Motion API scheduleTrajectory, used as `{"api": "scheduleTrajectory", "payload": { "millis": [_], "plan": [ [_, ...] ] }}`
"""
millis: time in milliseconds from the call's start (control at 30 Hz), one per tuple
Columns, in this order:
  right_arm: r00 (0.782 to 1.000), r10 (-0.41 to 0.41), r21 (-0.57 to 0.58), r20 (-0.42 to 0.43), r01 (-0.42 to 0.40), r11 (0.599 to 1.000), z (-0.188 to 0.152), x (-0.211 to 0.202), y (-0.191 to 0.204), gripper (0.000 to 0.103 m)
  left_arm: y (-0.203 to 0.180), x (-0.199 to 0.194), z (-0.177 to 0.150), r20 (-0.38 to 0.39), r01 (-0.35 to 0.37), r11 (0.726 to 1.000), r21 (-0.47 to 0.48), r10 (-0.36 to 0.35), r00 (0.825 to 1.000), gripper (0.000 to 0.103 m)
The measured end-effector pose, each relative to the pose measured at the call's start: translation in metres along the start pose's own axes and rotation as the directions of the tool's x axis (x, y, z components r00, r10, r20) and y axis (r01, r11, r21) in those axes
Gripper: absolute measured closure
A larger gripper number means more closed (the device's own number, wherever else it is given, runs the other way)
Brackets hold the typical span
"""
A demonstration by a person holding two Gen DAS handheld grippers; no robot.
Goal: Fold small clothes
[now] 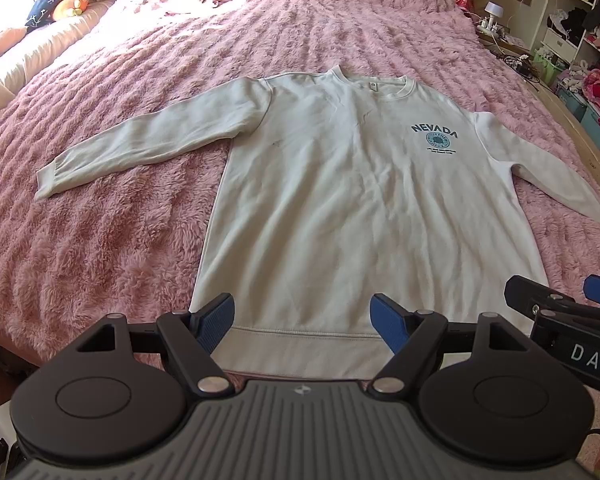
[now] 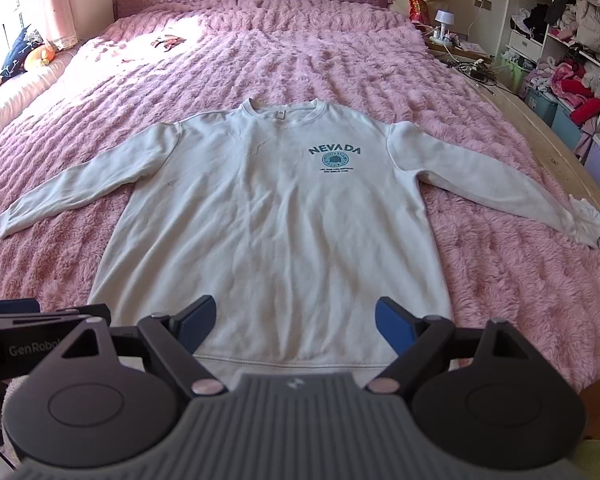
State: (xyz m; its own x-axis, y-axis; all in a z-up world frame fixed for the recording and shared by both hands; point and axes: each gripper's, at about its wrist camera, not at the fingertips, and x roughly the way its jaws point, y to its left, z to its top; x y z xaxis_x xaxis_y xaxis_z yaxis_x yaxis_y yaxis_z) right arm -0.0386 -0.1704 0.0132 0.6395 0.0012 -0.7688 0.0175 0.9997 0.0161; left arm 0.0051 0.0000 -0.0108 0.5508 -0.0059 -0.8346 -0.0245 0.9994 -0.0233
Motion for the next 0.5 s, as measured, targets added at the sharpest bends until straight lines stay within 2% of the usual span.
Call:
{"api": "scheduleTrajectory", "payload": {
  "millis": [200, 500],
  "plan": [
    [1.0, -0.007, -0.02, 0.03, 0.008, 1.0, -0.001, -0.001, 0.001, 0.02, -0.001, 0.009, 0.003, -0.004, -0.005, 1.0, 0.007, 0.005, 1.0, 0.013],
    [1.0, -0.021, -0.002, 0.011, 0.021, 1.0, 0.004, 0.014, -0.008, 0.02, -0.004, 0.021, 0.013, -0.017, -0.003, 1.0, 0.016, 0.003, 1.0, 0.013]
  ]
}}
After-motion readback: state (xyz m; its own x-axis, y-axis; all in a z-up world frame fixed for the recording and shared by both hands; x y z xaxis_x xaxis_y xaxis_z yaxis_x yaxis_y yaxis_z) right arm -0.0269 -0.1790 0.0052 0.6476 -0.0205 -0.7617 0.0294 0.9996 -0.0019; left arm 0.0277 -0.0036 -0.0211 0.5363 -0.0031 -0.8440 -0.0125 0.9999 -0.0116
